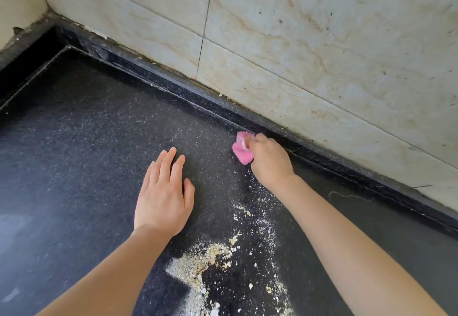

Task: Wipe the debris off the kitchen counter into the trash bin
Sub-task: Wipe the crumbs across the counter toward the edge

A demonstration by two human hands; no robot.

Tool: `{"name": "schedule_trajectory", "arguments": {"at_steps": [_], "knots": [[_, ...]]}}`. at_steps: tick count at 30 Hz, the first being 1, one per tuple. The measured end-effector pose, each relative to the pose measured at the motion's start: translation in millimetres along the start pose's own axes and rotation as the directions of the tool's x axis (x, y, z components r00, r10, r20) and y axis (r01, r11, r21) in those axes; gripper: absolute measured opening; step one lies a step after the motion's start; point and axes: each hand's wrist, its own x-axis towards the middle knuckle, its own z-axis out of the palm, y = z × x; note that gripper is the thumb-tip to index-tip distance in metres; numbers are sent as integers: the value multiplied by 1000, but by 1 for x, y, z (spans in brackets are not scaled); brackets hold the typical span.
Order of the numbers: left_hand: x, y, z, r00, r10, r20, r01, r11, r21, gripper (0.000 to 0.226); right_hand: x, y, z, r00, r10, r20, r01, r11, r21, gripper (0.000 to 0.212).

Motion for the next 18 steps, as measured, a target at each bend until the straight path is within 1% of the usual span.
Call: {"name": "schedule_trajectory", "arguments": {"at_steps": [2,3,4,5,6,7,8,10,13,14,16,17,18], "knots": [[-1,0,0,1000,-3,0,3,1000,-2,55,-16,5,-6,989,-83,125,73,994,79,37],[-1,0,0,1000,-1,2,1,1000,-4,55,-23,7,-12,977,-102,185,77,987,139,39],[-1,0,0,1000,0,3,0,1000,-4,55,-26,9,-17,975,-100,197,62,980,189,42],[-1,0,0,1000,1,3,-1,1000,-4,55,-24,12,-21,986,-71,150,38,977,212,46],[0,0,0,1000,0,4,0,1000,-3,56,-17,16,-22,998,-27,65,13,979,203,50],[0,0,0,1000,-1,5,1,1000,-3,56,-6,20,-21,1000,13,-20,-9,986,165,50],[0,0,0,1000,-3,5,3,1000,-3,56,4,20,-19,996,41,-77,-32,992,121,49],[0,0,0,1000,0,3,0,1000,-3,55,14,9,-9,994,57,-92,-52,997,54,48],[0,-1,1,1000,0,0,0,1000,-1,55,3,-6,6,998,40,-50,-37,997,71,51],[0,-1,1,1000,2,-1,-2,1000,1,54,-5,-5,6,1000,3,-17,-1,996,95,50],[-1,-1,2,1000,6,-5,-6,1000,7,55,-21,1,0,991,-93,99,77,985,156,45],[-1,-1,2,1000,5,-5,-5,1000,10,55,-27,4,-7,982,-118,145,90,978,190,45],[-1,-1,2,1000,5,-2,-5,1000,12,56,-30,8,-12,983,-120,142,88,974,210,46]]}}
